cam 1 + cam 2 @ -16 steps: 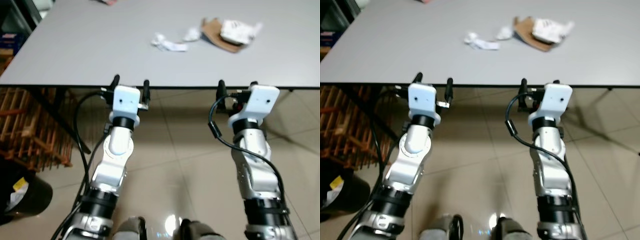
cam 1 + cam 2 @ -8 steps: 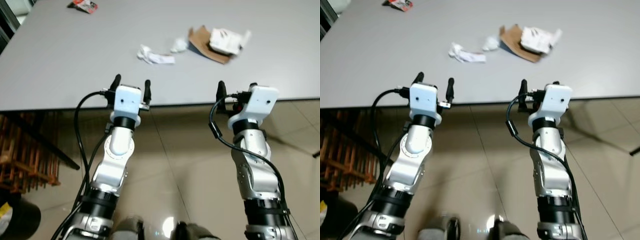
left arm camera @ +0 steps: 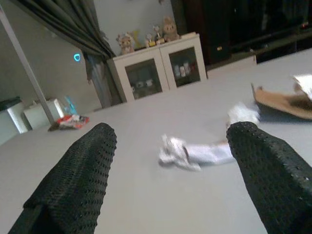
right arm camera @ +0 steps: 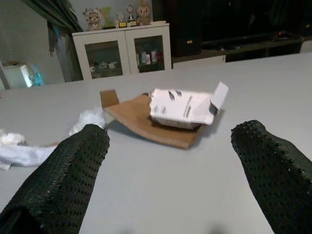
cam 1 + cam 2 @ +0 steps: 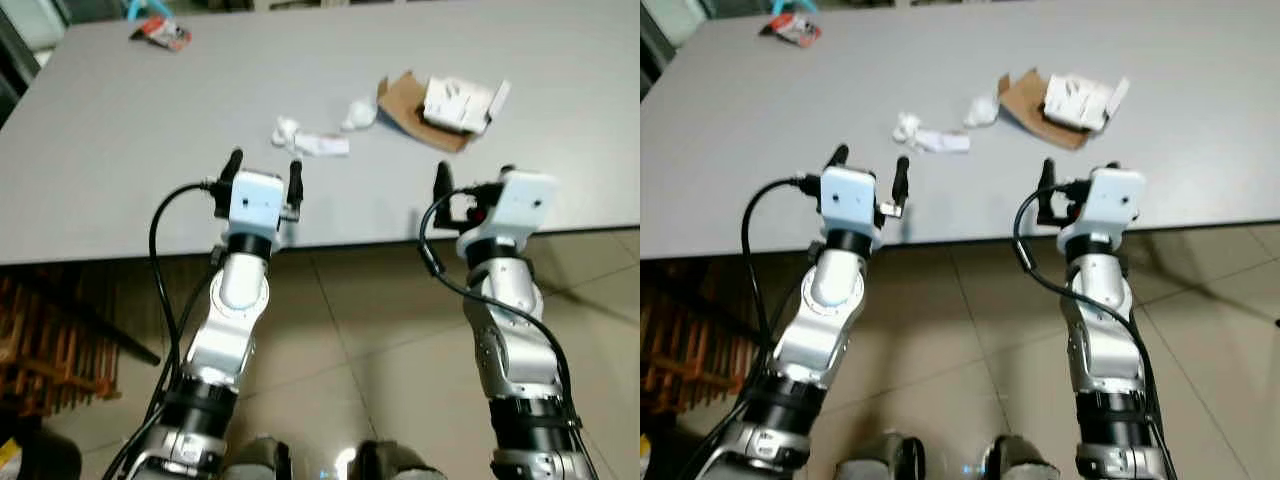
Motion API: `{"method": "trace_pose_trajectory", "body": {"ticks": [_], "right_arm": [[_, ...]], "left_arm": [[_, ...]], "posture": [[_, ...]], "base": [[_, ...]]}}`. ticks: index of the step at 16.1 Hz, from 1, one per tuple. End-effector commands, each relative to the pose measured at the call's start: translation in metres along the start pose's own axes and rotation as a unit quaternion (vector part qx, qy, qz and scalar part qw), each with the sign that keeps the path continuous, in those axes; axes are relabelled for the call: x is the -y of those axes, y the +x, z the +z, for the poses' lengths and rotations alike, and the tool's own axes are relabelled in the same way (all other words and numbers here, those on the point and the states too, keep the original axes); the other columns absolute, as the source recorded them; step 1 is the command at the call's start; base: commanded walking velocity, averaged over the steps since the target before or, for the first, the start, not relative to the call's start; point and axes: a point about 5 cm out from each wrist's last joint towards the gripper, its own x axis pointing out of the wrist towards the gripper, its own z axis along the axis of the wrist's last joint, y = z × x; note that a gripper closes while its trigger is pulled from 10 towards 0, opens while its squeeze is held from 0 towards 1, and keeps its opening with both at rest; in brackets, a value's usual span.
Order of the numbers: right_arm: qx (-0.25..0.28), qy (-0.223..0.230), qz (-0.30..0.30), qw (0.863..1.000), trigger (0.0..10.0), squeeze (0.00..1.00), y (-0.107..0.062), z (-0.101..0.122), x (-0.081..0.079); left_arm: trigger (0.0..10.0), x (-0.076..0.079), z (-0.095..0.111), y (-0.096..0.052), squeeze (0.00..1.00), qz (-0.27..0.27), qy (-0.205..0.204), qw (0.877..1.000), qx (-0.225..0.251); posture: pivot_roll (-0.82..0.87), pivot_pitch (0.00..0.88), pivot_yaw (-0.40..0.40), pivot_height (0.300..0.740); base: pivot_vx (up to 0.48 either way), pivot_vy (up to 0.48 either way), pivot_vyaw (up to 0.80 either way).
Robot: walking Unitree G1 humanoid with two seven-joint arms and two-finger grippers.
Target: Picking trash to rubbish bin
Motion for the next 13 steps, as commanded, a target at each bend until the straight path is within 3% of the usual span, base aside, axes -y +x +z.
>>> {"method": "trace_pose_trajectory", "body": {"ticks": [1, 13], "right_arm": [[0.0, 0.005, 0.011, 1.0, 10.0, 0.0, -0.0008, -0.0005, -0.0086], [0.002, 0.004, 0.011, 1.0, 10.0, 0.0, -0.001, 0.0003, -0.0088]], "left_arm": [[10.0, -0.0088, -0.0048, -0.0022, 0.0, 0.011, 0.01, 1.0, -0.009], [10.0, -0.0083, -0.0008, -0.0009, 0.0, 0.01, 0.012, 1.0, -0.002]], "posture": [[-0.02, 0.227, 0.03, 0.74], [-0.02, 0.23, 0.03, 0.74]], "base": [[0.409, 0.0, 0.0], [0.407, 0.0, 0.0]]}}
